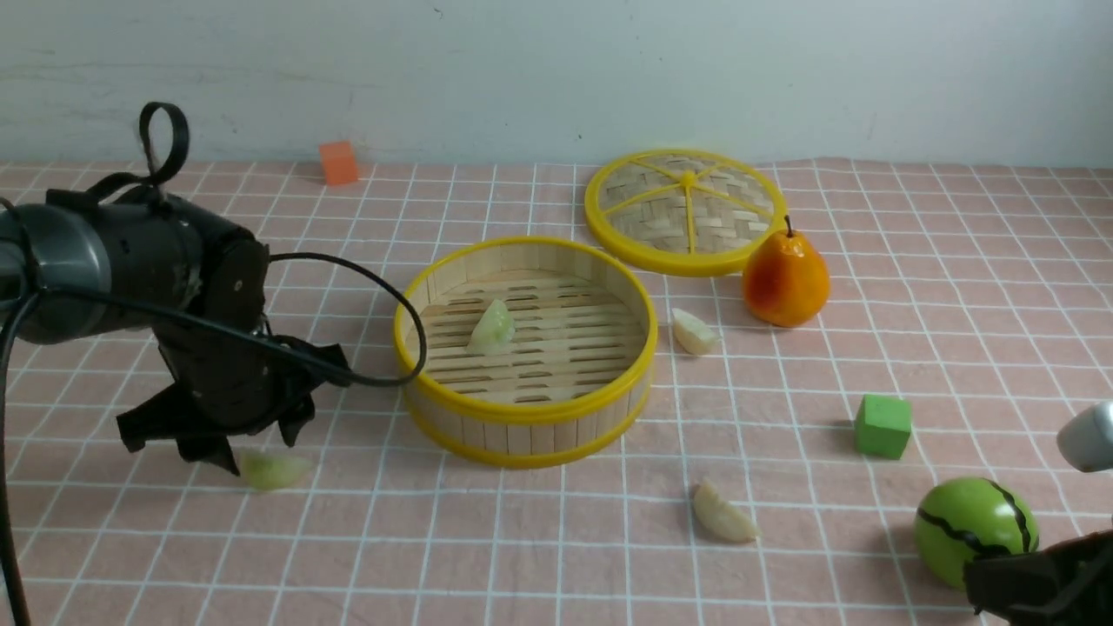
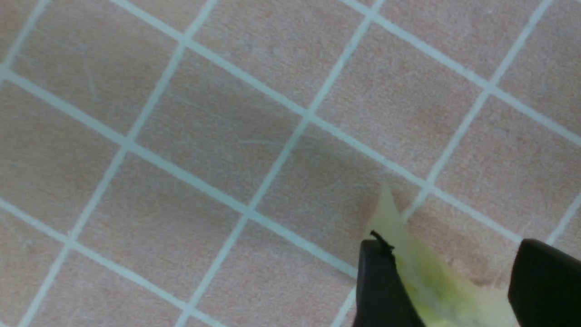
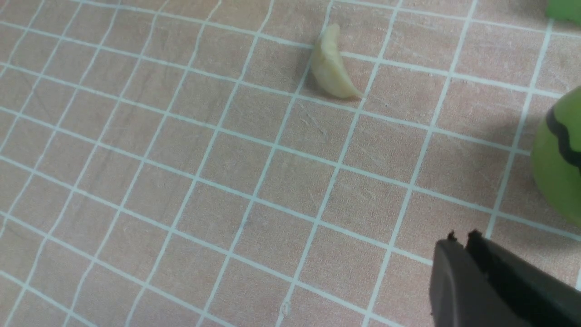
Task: Put the dumplings into the steamer on the table with the pink tablecloth.
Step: 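Reach for and grasp a dumpling on the table with the left gripper, then place the dumpling into the bamboo steamer basket with the left gripper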
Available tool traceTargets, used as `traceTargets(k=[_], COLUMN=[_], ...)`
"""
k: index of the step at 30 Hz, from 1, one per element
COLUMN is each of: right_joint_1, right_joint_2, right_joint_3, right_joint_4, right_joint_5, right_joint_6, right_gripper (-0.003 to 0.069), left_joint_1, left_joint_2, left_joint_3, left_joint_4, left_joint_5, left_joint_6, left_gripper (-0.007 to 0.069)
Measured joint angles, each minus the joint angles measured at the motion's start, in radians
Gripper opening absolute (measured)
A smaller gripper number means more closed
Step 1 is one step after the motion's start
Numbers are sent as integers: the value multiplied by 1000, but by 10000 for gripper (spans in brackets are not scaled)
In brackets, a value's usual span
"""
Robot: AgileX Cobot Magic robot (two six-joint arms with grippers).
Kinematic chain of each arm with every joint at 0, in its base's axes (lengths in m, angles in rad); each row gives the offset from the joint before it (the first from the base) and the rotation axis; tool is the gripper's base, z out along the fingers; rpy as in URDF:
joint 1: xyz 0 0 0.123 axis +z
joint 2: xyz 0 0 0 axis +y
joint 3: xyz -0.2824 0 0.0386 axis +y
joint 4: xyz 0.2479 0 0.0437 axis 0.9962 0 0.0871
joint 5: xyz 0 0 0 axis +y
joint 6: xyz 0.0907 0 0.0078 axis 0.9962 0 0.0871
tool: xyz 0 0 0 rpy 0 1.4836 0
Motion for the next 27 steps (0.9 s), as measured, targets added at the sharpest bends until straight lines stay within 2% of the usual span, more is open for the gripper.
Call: traceTargets(k=[6, 9, 13, 18, 23, 25, 27], right_joint_1=[0, 0, 0, 0, 0, 0, 0], right_joint_2=[0, 0, 1, 1, 1, 1, 1], right_joint_3=[0, 0, 0, 0, 0, 0, 0], right_joint_4=[0, 0, 0, 0, 0, 0, 0], right_joint_5=[0, 1, 2, 1, 1, -4, -8], right_joint_6=[0, 0, 0, 0, 0, 0, 0], right_gripper=[42, 42, 43, 49, 52, 52, 52], left_joint_1=[0, 0, 0, -13, -90, -167, -214], left_joint_2=[36, 55, 54, -4, -111, -127, -106], left_joint_3=[0, 0, 0, 1, -71, -141, -195], left_joint_4=[-15, -9, 4, -1, -90, -133, -146], left_joint_5=[5, 17, 4, -5, -6, -27, -64], left_joint_6=[17, 29, 96, 177, 329, 427, 460], left_gripper=[377, 347, 218, 202, 202, 202, 202])
